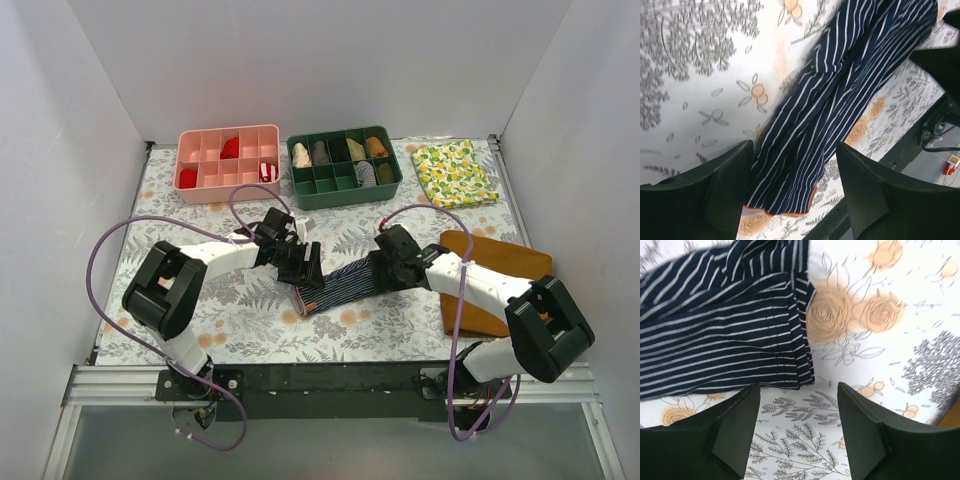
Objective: Roll the underwear
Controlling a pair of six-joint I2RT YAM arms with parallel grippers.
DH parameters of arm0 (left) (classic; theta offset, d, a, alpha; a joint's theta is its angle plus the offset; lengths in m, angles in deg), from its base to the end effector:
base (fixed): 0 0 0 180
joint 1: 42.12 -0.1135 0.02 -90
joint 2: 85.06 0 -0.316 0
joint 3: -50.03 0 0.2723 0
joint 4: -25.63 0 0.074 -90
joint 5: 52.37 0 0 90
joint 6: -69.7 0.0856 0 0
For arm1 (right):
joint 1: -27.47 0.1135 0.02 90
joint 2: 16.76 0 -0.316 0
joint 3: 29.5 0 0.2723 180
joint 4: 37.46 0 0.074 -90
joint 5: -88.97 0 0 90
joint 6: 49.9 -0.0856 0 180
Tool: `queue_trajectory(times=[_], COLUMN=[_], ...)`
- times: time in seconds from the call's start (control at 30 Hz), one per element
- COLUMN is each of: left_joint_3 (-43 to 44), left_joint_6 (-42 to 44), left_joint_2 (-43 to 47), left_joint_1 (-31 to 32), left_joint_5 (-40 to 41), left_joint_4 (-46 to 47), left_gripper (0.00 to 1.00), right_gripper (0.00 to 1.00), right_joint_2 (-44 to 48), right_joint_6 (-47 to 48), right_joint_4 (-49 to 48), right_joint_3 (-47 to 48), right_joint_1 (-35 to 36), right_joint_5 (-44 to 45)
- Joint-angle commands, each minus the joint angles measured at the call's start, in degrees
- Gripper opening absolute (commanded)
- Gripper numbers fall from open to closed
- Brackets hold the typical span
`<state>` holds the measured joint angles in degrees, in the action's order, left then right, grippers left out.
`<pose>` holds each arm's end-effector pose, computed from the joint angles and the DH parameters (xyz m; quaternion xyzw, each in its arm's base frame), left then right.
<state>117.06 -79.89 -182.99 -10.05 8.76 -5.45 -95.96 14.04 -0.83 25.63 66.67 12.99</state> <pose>0.2892 -0.2300 0.1551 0.1649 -0.9270 0.3367 0.0101 0.2349 0.1649 0.1759 -0.0792 0.9575 0.0359 0.2751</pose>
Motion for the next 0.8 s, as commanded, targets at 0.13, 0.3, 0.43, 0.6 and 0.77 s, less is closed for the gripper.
queue_trajectory(times=[0.13,0.3,0.43,0.6,0.77], left_joint_3=[-3.7,-3.6,-5.0,-7.0,-8.5], left_joint_6=[-1.1,-0.7,-0.9,-1.2,-1.8], left_joint_2=[8.2,8.2,7.8,9.5,12.1], left_joint_1=[0.3,0.3,0.3,0.3,0.3], left_joint_5=[5.7,6.1,5.1,5.2,6.4], left_joint_4=[-0.1,-1.1,-0.7,-0.5,-0.6], left_gripper=[0.68,0.67,0.66,0.63,0.56], right_gripper=[0.71,0.7,0.7,0.7,0.7], right_joint_2=[5.4,9.8,11.5,9.9,6.9], right_joint_6=[-0.7,-6.4,-8.5,-8.5,-8.6], right_joint_4=[2.2,1.9,2.0,2.6,0.7], right_joint_3=[2.4,-3.4,-5.0,-4.5,-4.6], right_joint_1=[-1.9,-1.9,-1.9,-2.0,-1.9], right_joint_5=[-2.3,-4.9,-3.9,-2.7,-3.6])
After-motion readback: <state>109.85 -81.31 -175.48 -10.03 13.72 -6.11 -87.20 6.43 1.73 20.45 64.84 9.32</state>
